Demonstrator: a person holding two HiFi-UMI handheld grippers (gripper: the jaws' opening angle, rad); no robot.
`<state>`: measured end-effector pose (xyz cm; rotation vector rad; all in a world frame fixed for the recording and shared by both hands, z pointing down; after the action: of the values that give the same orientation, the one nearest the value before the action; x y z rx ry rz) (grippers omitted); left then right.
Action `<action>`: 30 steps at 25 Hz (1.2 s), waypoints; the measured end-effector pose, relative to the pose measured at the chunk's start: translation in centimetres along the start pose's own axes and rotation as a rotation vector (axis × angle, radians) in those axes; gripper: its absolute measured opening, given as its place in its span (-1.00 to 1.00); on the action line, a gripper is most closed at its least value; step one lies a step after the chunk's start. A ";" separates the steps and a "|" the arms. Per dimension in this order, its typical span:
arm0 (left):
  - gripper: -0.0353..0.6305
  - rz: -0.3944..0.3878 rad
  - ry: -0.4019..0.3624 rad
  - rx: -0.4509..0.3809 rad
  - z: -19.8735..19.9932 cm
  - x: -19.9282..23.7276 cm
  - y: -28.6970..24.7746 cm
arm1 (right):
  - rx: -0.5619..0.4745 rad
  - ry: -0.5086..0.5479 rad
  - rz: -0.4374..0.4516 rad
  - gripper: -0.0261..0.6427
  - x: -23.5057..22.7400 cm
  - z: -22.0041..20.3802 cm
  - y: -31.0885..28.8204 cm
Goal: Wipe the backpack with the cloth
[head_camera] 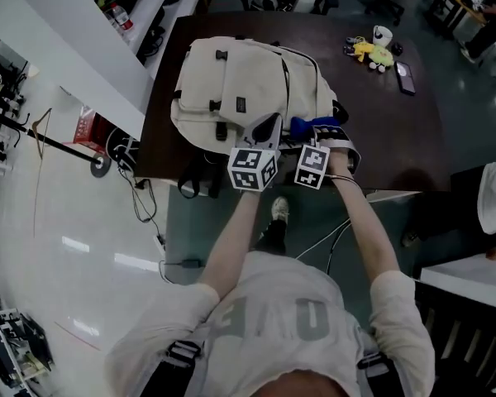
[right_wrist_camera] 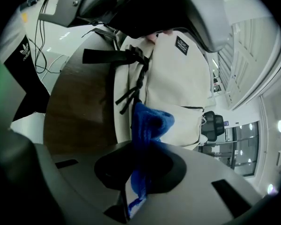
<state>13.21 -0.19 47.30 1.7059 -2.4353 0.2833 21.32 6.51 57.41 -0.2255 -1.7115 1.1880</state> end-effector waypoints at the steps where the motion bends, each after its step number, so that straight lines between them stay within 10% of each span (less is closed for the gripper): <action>1: -0.88 -0.001 -0.002 -0.003 0.1 -0.2 0.4 | 0.000 -0.001 0.007 -0.80 0.6 0.0 0.2; 7: -0.88 0.005 -0.017 -0.025 1.2 -1.0 2.6 | -0.032 -0.073 0.087 -0.80 4.1 0.4 1.5; 19: -0.88 0.014 -0.066 -0.169 7.1 -3.9 12.1 | -0.630 -1.103 -0.115 -0.80 1.1 0.4 17.4; 30: -0.88 -0.012 -0.158 -0.237 9.9 -5.6 20.6 | -0.872 -1.311 -0.193 -0.80 5.1 2.1 27.4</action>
<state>-4.41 9.42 35.08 1.6953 -2.4473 -0.1431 7.37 22.16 38.96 0.2927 -3.2386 0.2588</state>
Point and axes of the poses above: the fingertips, and each gripper's own axes: y backward along the fingers, x to its left, z out of its top, the point moved 4 cm from there along y, backward along the fingers, and after that the axes turned 3 degrees about z, right-handed, at the moved point
